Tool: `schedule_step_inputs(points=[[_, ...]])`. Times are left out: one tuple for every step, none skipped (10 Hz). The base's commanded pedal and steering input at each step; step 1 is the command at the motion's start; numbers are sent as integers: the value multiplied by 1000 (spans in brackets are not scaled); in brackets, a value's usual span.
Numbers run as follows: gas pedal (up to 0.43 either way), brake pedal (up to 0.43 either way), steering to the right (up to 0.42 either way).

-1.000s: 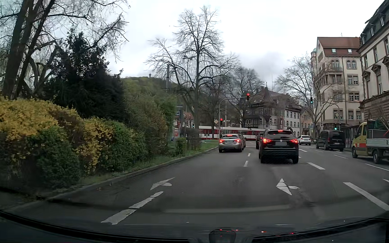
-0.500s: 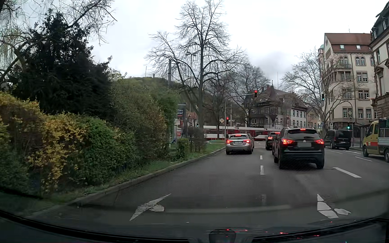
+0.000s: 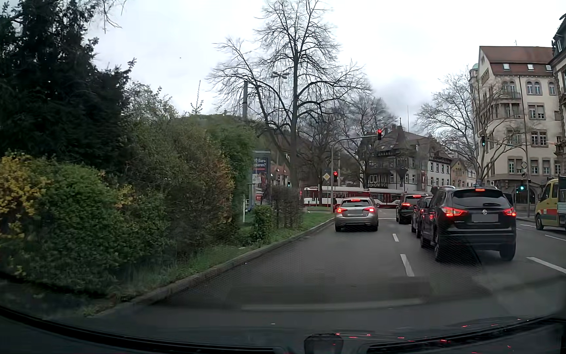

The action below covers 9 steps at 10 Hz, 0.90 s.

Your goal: Follow the waypoints while adhering to traffic rules and regulations

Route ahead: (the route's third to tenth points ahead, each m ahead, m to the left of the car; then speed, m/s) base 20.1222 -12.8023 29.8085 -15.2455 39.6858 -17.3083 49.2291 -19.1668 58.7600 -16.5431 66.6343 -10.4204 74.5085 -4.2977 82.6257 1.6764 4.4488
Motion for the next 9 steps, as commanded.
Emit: schedule_step_inputs(points=[[0,0,28],[0,0,32],[0,0,34],[0,0,41],[0,0,49],[0,0,56],[0,0,60],[0,6,64],[0,30,65]])
